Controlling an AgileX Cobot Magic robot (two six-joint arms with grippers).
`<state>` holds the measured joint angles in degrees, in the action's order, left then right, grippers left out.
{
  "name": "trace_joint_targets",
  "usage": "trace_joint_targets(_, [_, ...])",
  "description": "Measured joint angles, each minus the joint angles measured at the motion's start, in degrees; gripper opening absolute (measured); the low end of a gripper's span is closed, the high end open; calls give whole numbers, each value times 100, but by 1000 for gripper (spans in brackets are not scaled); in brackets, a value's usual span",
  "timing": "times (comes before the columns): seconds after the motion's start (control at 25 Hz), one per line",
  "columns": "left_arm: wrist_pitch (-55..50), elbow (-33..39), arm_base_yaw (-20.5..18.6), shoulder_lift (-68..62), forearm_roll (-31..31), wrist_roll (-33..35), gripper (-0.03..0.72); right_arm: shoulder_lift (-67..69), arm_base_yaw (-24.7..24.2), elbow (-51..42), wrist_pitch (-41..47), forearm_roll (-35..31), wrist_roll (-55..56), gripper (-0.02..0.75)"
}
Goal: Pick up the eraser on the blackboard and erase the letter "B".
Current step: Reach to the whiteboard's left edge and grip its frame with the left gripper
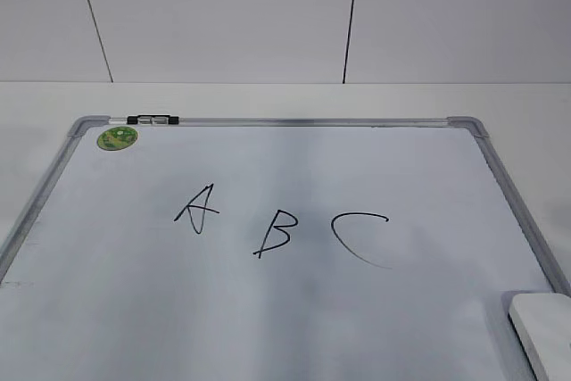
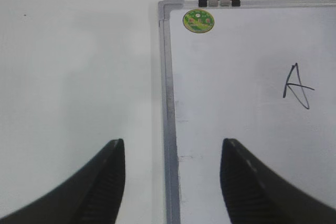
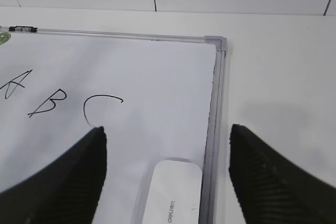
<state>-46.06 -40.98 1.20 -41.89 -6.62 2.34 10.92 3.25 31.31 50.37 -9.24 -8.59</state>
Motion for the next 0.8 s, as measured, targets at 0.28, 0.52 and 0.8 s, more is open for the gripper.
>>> trace_joint_targets(0.28, [398, -216, 0, -2105, -46, 205, 410, 249, 0, 0, 13, 9, 0, 572])
trace_joint_targets(0.52, [594, -789, 4, -3558, -71, 294, 407, 568, 0, 0, 146, 9, -40, 572])
trace_joint_targets(0.8, [796, -1116, 211, -4696, -92, 457, 405, 768, 0, 0, 181, 9, -70, 573])
